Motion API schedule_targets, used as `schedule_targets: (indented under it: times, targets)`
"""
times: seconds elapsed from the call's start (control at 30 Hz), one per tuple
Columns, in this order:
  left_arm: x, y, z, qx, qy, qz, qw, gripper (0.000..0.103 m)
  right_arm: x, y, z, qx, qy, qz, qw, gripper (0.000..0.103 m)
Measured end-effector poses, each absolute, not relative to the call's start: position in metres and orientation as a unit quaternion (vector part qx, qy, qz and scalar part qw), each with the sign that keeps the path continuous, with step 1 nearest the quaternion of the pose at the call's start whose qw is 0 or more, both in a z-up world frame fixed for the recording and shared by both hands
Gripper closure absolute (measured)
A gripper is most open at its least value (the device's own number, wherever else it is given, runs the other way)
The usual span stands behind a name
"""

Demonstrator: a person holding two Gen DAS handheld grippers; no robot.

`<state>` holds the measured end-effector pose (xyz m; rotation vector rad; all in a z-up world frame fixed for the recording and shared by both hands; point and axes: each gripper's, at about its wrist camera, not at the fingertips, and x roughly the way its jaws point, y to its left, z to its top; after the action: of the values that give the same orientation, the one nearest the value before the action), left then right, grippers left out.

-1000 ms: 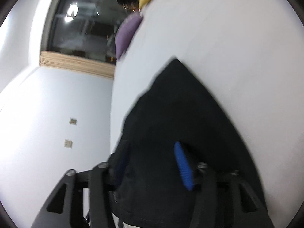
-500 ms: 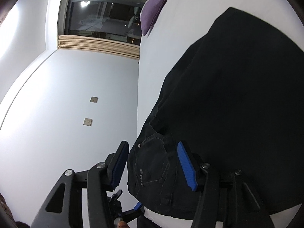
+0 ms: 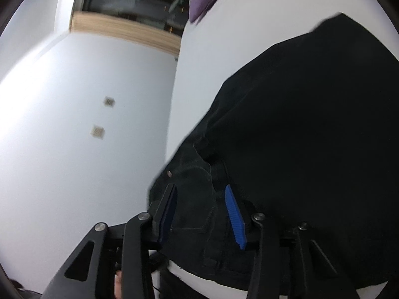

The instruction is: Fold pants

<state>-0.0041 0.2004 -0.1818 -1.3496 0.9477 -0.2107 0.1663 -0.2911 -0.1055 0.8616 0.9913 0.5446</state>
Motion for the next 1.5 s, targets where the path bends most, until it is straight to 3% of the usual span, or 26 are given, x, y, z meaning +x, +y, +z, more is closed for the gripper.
schedule_targets:
  times: [0.1, 0.37, 0.43, 0.47, 0.83, 0.87, 0.9, 0.97, 1.17, 1.23, 1.3, 1.5]
  targets:
    - [0.005, 0.189, -0.165, -0.567, 0.421, -0.098, 0.701, 0.081, 0.179, -0.27, -0.099, 0.344, 0.485, 0.256, 0.762, 0.068]
    - [0.014, 0.172, -0.131, -0.488, 0.412, -0.116, 0.761, 0.083, 0.217, -0.237, -0.12, 0.288, 0.554, 0.24, 0.743, 0.072]
    - [0.016, 0.171, -0.129, -0.482, 0.412, -0.115, 0.764, 0.083, 0.22, -0.237, -0.129, 0.277, 0.565, 0.225, 0.744, 0.087]
    - [0.017, 0.17, -0.128, -0.477, 0.413, -0.116, 0.767, 0.083, 0.22, -0.239, -0.132, 0.269, 0.569, 0.213, 0.747, 0.102]
    - [0.037, 0.128, -0.073, -0.387, 0.401, -0.149, 0.817, 0.083, 0.205, -0.255, -0.138, 0.307, 0.533, 0.231, 0.754, 0.102]
    - [0.042, 0.123, -0.068, -0.377, 0.4, -0.153, 0.821, 0.083, 0.201, -0.26, -0.131, 0.315, 0.522, 0.233, 0.758, 0.085]
    - [0.045, 0.116, -0.061, -0.363, 0.397, -0.159, 0.828, 0.083, 0.195, -0.265, -0.123, 0.322, 0.506, 0.236, 0.764, 0.05]
    - [0.051, 0.096, -0.047, -0.329, 0.393, -0.174, 0.841, 0.083, 0.188, -0.278, -0.112, 0.336, 0.484, 0.248, 0.769, 0.03]
    - [0.077, -0.005, -0.019, -0.193, 0.394, -0.241, 0.866, 0.083, 0.185, -0.326, -0.096, 0.401, 0.465, 0.293, 0.733, 0.03]
    - [0.083, -0.051, -0.025, -0.143, 0.403, -0.268, 0.863, 0.083, 0.184, -0.344, -0.092, 0.416, 0.451, 0.296, 0.732, 0.029]
    - [0.087, -0.088, -0.039, -0.1, 0.414, -0.287, 0.858, 0.084, 0.182, -0.36, -0.091, 0.429, 0.445, 0.287, 0.732, 0.022]
    - [0.083, -0.132, -0.077, -0.051, 0.449, -0.305, 0.838, 0.088, 0.179, -0.366, -0.087, 0.407, 0.456, 0.296, 0.734, 0.015]
